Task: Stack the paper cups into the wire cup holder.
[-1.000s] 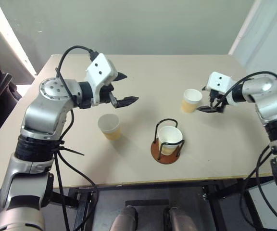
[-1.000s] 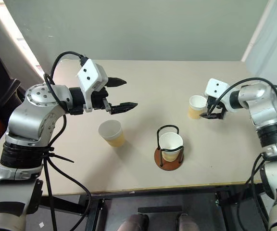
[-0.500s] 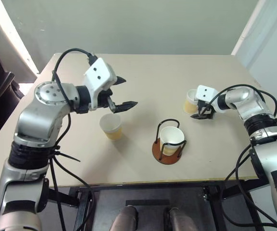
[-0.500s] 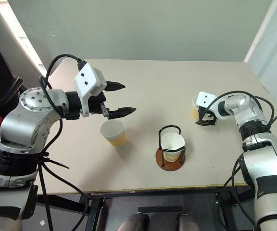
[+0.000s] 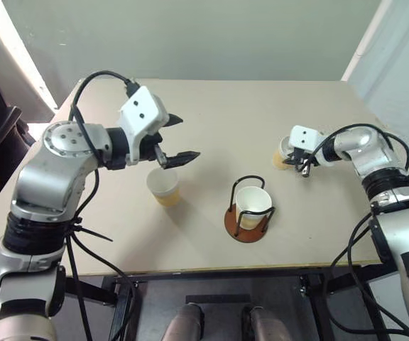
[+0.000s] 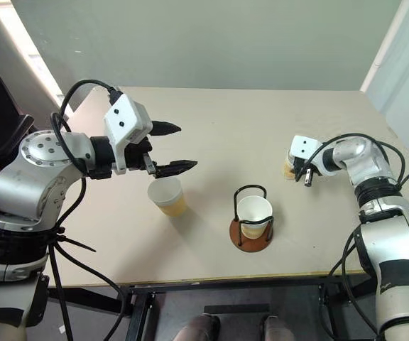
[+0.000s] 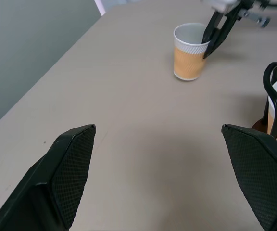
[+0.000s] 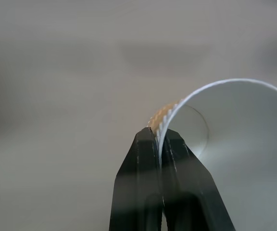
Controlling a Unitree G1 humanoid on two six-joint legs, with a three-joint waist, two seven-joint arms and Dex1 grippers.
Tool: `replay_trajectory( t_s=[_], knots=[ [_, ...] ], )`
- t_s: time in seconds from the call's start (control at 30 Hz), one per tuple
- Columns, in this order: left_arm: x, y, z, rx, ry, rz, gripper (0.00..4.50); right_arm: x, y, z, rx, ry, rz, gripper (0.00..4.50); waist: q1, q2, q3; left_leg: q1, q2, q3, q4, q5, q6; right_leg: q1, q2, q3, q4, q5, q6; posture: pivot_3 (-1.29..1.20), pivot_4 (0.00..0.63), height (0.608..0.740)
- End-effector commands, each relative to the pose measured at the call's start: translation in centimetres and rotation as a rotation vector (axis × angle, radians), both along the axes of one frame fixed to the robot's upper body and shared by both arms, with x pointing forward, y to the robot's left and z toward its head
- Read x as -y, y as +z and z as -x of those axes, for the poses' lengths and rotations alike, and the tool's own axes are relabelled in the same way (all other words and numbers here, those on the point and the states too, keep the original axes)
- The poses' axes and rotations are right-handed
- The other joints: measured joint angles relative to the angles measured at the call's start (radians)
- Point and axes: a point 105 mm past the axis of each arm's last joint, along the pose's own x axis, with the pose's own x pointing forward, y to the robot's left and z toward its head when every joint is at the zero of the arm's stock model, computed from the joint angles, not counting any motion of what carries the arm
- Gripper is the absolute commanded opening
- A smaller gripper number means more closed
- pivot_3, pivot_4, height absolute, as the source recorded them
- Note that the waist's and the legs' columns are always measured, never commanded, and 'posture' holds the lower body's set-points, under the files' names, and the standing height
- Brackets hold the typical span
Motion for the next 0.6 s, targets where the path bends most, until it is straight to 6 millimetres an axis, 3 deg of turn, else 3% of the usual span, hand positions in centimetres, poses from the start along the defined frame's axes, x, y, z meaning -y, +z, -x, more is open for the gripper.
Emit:
replay_trajectory(
  t_s=[0.03, 0.13, 0.23, 0.3, 0.4, 0.53, 0.6],
  knots=[
    [-0.8, 1.0, 1.2, 0.026, -0.060, -0.036, 4.50, -1.8, 8.0, 3.4, 0.098, 0.197, -0.098, 0.02, -0.001, 0.001, 0.001, -0.002, 0.000, 0.000, 0.000, 0.000, 0.000, -0.002, 0.000, 0.000, 0.000, 0.000, 0.000, 0.00, 0.150, 0.740],
    [-1.3, 0.9, 1.8, 0.005, -0.095, -0.049, 4.50, -4.6, 12.0, 8.0, 0.094, 0.389, -0.188, 0.02, -0.003, 0.001, 0.000, -0.002, 0.002, 0.001, -0.001, 0.004, -0.011, -0.003, 0.002, -0.001, 0.000, -0.003, -0.004, 0.00, 0.150, 0.740],
    [-1.5, 1.1, 1.8, 0.005, -0.104, -0.051, 4.50, -6.5, 13.0, 11.4, 0.066, 0.516, -0.214, 0.02, -0.005, 0.000, 0.000, -0.002, 0.003, 0.001, -0.002, 0.004, -0.012, -0.003, 0.003, -0.001, 0.000, -0.005, -0.007, 0.00, 0.150, 0.740],
    [-1.5, 1.1, 1.9, 0.001, -0.120, -0.054, 4.50, -7.2, 12.8, 12.8, 0.036, 0.556, -0.215, 0.02, -0.006, 0.000, 0.000, -0.001, 0.003, 0.000, -0.003, 0.005, -0.012, -0.002, 0.004, -0.001, 0.000, -0.007, -0.009, 0.00, 0.150, 0.740],
    [-1.0, 0.8, 2.5, -0.018, -0.164, -0.057, 4.50, -8.2, 10.4, 15.0, -0.046, 0.626, -0.138, 0.02, -0.002, -0.001, 0.000, -0.001, 0.003, -0.001, -0.002, 0.006, -0.012, -0.001, 0.004, -0.001, 0.000, -0.009, -0.013, 0.00, 0.150, 0.740],
    [-1.0, 0.4, 2.6, -0.031, -0.173, -0.059, 4.50, -8.0, 9.1, 15.4, -0.083, 0.616, -0.092, 0.02, -0.004, -0.001, 0.000, 0.000, 0.003, -0.001, 0.000, 0.006, -0.009, -0.001, 0.003, -0.001, 0.002, -0.009, -0.013, 0.00, 0.150, 0.740],
    [-0.8, 0.1, 3.7, -0.063, -0.226, -0.065, 4.50, -7.6, 8.1, 15.4, -0.098, 0.605, -0.038, 0.02, -0.005, -0.001, 0.000, 0.000, 0.003, -0.001, 0.000, 0.004, -0.004, -0.001, 0.003, -0.001, 0.003, -0.008, -0.013, 0.00, 0.150, 0.740]
  ],
)
